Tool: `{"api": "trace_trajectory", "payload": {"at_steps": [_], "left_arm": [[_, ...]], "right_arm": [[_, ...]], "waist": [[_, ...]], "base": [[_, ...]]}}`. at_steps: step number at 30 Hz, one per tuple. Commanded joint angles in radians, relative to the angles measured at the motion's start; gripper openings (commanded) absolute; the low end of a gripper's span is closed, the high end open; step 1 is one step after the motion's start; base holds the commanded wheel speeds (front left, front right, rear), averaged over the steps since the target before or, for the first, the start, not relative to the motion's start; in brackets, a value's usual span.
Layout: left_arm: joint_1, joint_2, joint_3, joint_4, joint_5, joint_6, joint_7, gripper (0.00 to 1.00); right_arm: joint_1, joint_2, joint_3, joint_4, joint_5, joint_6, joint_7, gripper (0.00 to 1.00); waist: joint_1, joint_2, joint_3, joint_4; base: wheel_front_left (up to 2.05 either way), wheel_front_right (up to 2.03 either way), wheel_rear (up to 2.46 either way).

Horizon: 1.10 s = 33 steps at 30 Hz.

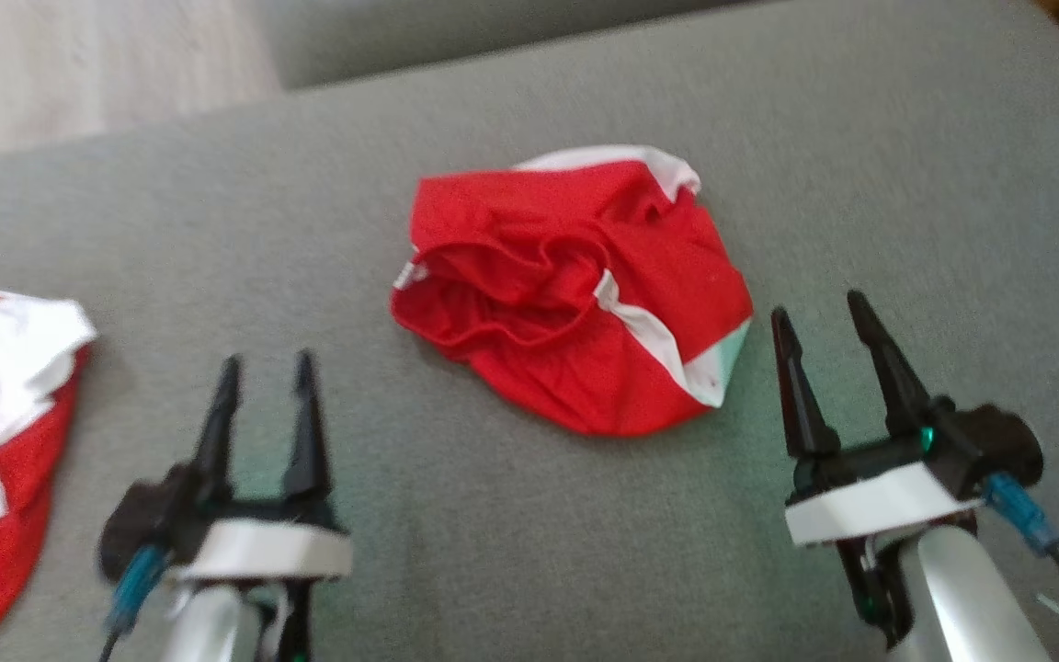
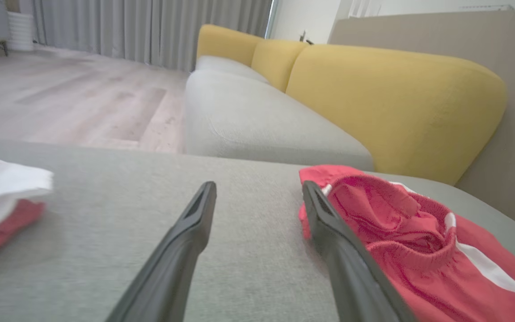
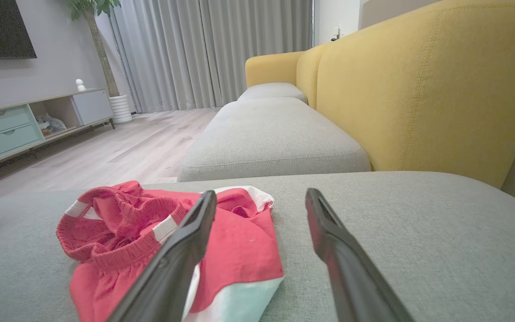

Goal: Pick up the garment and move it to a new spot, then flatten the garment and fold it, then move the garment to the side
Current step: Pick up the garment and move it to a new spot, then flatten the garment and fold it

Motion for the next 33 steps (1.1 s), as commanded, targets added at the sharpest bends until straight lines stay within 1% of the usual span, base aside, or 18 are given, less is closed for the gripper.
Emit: {"api": "trace_trajectory", "payload": {"at_steps": [1, 3, 5, 8, 13, 19, 28, 33], "left_arm": [[-0.015, 0.0, 0.05, -0.058, 0.01, 0.005, -0.009, 1.0], [0.039, -0.003, 0.091, -0.11, 0.037, 0.014, -0.01, 1.0], [0.094, -0.004, 0.114, -0.151, 0.042, 0.029, -0.01, 1.0], [0.159, -0.004, 0.116, -0.183, 0.036, 0.045, -0.01, 1.0], [0.228, -0.005, 0.104, -0.191, 0.072, 0.068, -0.01, 1.0], [0.25, -0.005, 0.099, -0.176, 0.082, 0.086, -0.01, 1.0], [0.261, -0.005, 0.103, -0.181, 0.086, 0.097, -0.01, 1.0], [0.265, -0.005, 0.093, -0.183, 0.117, 0.101, -0.01, 1.0]], "right_arm": [[-0.003, 0.002, 0.017, -0.027, -0.007, -0.001, -0.006, 1.0], [0.022, 0.002, 0.012, -0.021, -0.013, -0.001, -0.006, 1.0], [0.048, 0.002, 0.012, -0.02, -0.017, -0.001, -0.006, 1.0], [0.078, 0.002, 0.006, -0.027, -0.017, -0.001, -0.006, 1.0], [0.115, 0.002, 0.016, -0.031, -0.027, -0.001, -0.006, 1.0], [0.134, 0.002, 0.003, -0.035, -0.023, -0.001, -0.006, 1.0], [0.145, 0.002, 0.0, -0.03, -0.025, -0.001, -0.006, 1.0], [0.145, 0.002, 0.001, -0.026, -0.022, -0.001, -0.006, 1.0]], "waist": [[0.0002, -0.0001, -0.068, 0.044], [0.0002, -0.0001, -0.104, 0.057], [0.0002, -0.0001, -0.138, 0.07], [0.0002, -0.0001, -0.166, 0.091], [0.0002, -0.0001, -0.198, 0.113], [0.0002, -0.0001, -0.215, 0.124], [0.0002, -0.0001, -0.228, 0.115], [0.0002, -0.0001, -0.232, 0.107]], "base": [[0.0, 0.0, 0.0], [0.0, 0.0, 0.0], [0.0, 0.0, 0.0], [0.0, 0.0, 0.0], [0.0, 0.0, 0.0], [0.0, 0.0, 0.0], [0.0, 0.0, 0.0], [0.0, 0.0, 0.0]]}}
